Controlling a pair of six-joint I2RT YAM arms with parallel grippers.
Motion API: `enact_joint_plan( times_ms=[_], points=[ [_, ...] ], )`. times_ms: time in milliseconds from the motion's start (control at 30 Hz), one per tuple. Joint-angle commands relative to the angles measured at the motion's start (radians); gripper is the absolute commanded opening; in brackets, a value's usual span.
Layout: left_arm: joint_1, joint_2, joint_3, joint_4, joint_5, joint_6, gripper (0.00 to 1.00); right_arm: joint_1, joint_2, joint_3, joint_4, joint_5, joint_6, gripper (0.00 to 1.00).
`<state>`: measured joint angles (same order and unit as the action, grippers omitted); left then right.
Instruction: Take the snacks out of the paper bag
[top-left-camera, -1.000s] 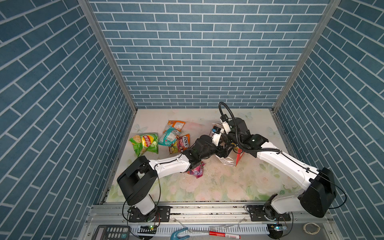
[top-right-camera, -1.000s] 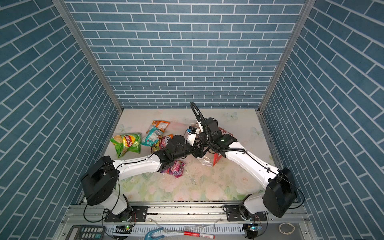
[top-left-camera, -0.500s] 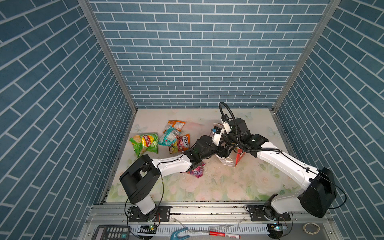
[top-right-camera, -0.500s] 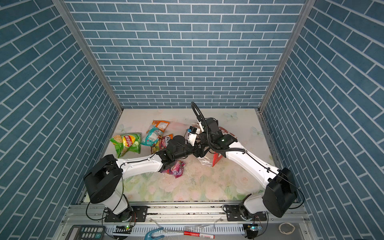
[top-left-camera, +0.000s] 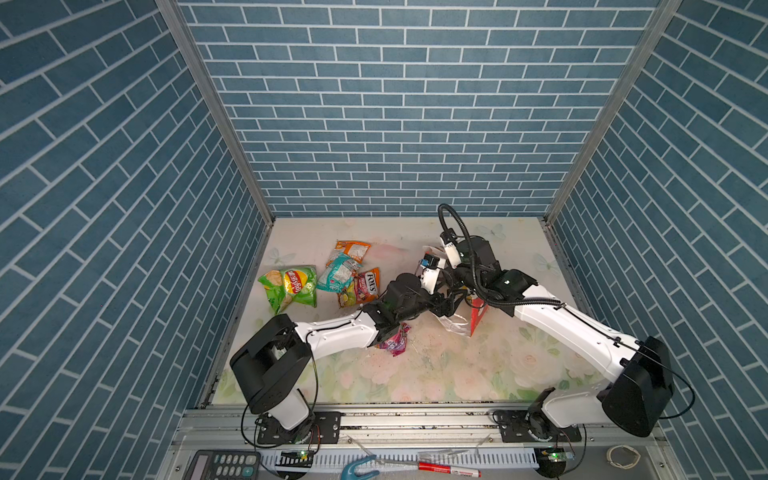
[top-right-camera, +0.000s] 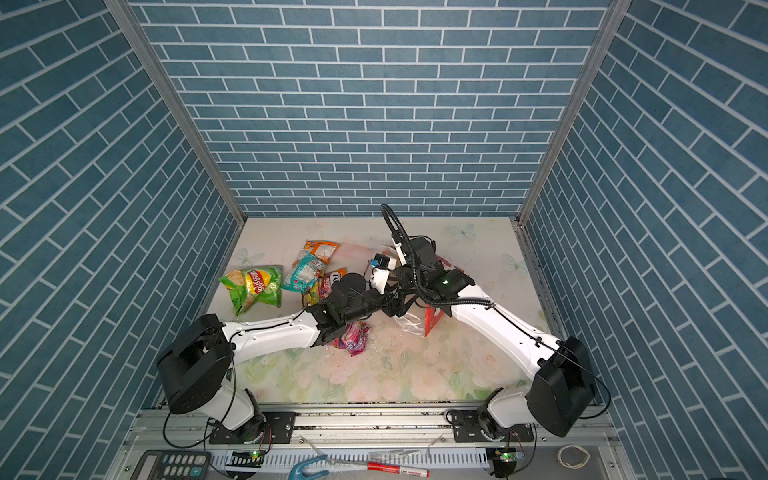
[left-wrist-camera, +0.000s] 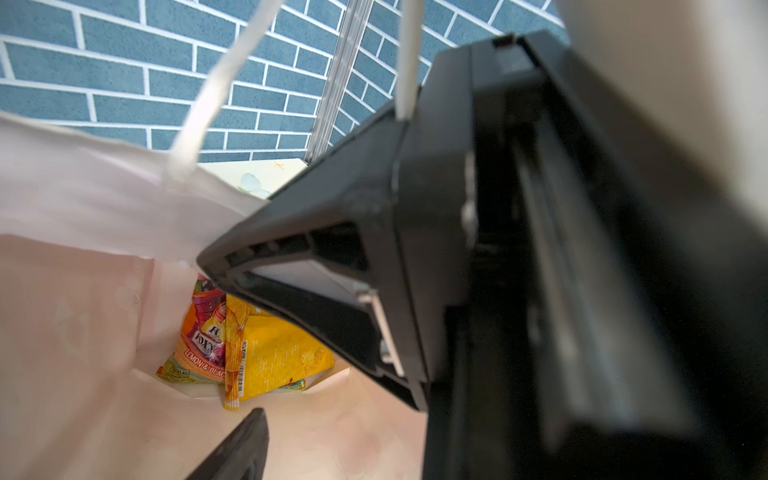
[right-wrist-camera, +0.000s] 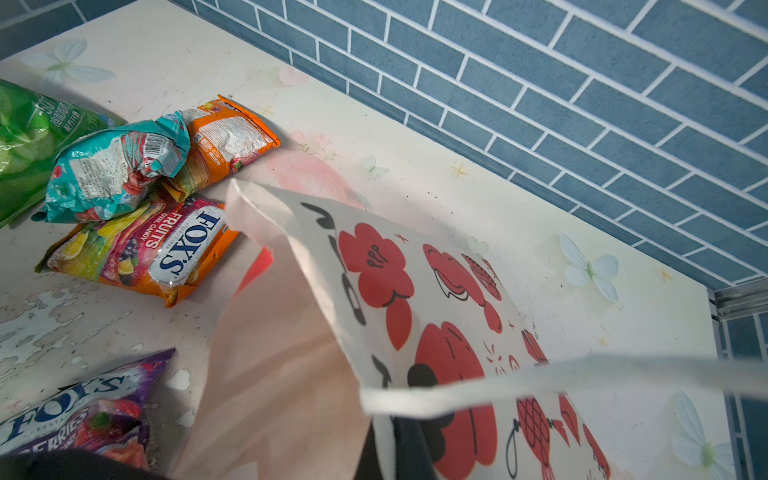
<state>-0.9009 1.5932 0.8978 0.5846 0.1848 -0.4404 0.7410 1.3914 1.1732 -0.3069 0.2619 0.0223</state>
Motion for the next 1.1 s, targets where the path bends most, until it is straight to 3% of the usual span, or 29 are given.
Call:
enact_joint_plan(
  times_ms=[0,367,767,1067],
  points=[
    [0.004,-0.033,-0.033,0.014,-0.031,0.006,0.81,0.007,-0.028,0.016,0.027,-0.009,0.03,0.01],
    [0.003,-0.023,-0.079,0.115,-0.029,0.0,0.8,0.008,-0.022,0.041,0.011,-0.009,0.036,0.01],
    [-0.022,0.081,-0.077,0.225,-0.022,0.042,0.58,0.007,-0.028,0.061,0.002,-0.025,0.049,0.0],
    [-0.048,0.106,-0.11,0.284,-0.103,0.078,0.47,0.008,-0.034,0.077,-0.01,-0.027,0.048,0.0]
  ],
)
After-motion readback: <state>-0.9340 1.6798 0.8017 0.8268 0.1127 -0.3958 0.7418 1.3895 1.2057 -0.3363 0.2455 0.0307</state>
